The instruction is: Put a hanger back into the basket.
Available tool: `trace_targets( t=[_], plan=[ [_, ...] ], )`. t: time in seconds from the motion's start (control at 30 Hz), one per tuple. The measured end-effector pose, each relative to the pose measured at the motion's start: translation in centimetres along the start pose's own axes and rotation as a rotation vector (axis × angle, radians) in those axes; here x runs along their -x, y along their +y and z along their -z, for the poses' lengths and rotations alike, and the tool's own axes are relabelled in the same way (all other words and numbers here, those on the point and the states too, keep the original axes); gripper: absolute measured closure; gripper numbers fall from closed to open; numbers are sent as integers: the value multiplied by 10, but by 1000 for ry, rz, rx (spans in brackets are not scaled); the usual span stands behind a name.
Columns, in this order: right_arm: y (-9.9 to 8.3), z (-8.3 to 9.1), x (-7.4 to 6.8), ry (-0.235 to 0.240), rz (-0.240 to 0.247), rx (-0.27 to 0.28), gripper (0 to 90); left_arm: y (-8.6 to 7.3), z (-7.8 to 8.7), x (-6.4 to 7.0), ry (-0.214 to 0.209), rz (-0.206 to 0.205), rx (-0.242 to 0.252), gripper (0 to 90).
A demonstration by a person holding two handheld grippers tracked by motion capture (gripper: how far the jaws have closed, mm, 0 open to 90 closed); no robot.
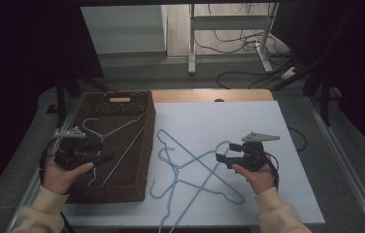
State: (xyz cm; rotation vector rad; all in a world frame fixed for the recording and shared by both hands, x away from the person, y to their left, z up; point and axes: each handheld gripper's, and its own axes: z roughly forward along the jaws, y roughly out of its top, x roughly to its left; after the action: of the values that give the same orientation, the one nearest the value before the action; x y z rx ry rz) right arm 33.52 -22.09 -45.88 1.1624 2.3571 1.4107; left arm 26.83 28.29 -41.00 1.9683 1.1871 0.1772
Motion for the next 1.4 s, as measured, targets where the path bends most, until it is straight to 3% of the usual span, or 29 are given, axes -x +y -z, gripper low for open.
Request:
trace_targets(
  t=[0.13,0.33,0.5,0.73,1.23,1.4],
  plan=[
    [-4,5,0,-2,23,-19,210,-1,-14,21,-60,-32,13,283],
    [-9,13,0,1,55,-37,198,-6,-32,35,-73,-57,12,255],
    [-12,16,0,-3,69,-52,197,-9,-37,37,-80,-56,16,242],
    [-10,12,-3,-10,96,-71,197,-13,-30,40,-64,-58,42,232],
    [-12,3,-6,-29,109,-113,216,-13,-32,39,-55,-51,35,225],
    [-11,-4,-14,-36,141,-139,220,-12,-33,40,-58,-55,31,227]
  ],
)
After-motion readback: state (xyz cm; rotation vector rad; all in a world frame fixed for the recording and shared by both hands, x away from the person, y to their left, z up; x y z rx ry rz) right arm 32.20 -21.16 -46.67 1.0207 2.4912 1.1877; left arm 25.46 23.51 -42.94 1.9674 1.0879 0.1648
